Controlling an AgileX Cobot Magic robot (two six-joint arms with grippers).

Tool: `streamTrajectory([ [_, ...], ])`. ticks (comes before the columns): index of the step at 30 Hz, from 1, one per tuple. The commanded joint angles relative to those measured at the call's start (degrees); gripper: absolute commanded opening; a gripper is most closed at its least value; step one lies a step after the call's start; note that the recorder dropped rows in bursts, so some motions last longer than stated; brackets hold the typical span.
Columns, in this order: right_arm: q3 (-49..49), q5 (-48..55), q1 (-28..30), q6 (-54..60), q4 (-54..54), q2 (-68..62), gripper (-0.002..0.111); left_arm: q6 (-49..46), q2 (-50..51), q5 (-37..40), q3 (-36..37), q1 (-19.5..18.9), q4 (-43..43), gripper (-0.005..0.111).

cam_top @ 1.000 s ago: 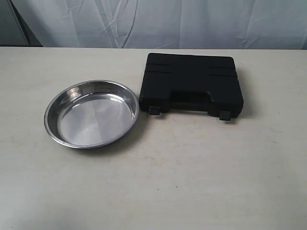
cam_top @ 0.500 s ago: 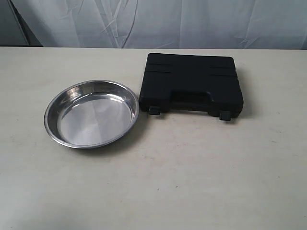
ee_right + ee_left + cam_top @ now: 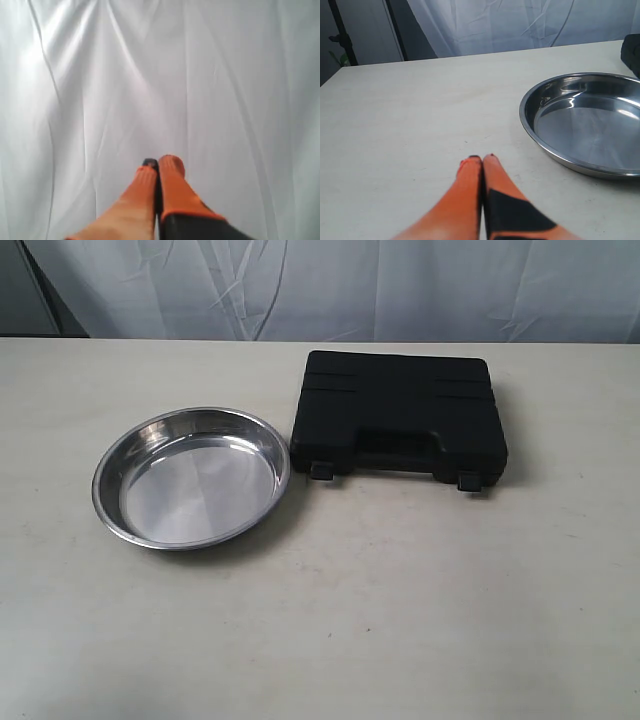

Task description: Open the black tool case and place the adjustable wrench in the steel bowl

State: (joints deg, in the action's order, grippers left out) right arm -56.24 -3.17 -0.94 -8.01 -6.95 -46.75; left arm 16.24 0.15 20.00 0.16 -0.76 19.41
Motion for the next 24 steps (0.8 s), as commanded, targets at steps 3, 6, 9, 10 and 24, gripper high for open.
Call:
streamTrajectory([
  [3, -28.73, 47.42, -10.03, 17.84, -3.00, -32.76, 0.000, 0.09, -0.15, -0.63, -0.16, -0.22, 0.00, 0.000],
  [6, -39.35, 60.51, -13.89, 29.94, 4.45, -46.69, 0.000, 0.09, -0.15, -0.63, -0.16, -0.22, 0.00, 0.000],
  [9, -44.52, 67.03, -16.56, 35.25, 10.08, -58.63, 0.000, 0.09, -0.15, -0.63, -0.16, -0.22, 0.00, 0.000],
  [10, -45.19, 67.25, -17.46, 35.38, 10.64, -61.77, 0.001, 0.09, -0.15, -0.63, -0.16, -0.22, 0.00, 0.000],
  [24, -45.07, 70.55, -20.83, 38.07, 8.13, -74.04, 0.045, 0.09, -0.15, -0.47, -0.16, -0.22, 0.00, 0.000],
])
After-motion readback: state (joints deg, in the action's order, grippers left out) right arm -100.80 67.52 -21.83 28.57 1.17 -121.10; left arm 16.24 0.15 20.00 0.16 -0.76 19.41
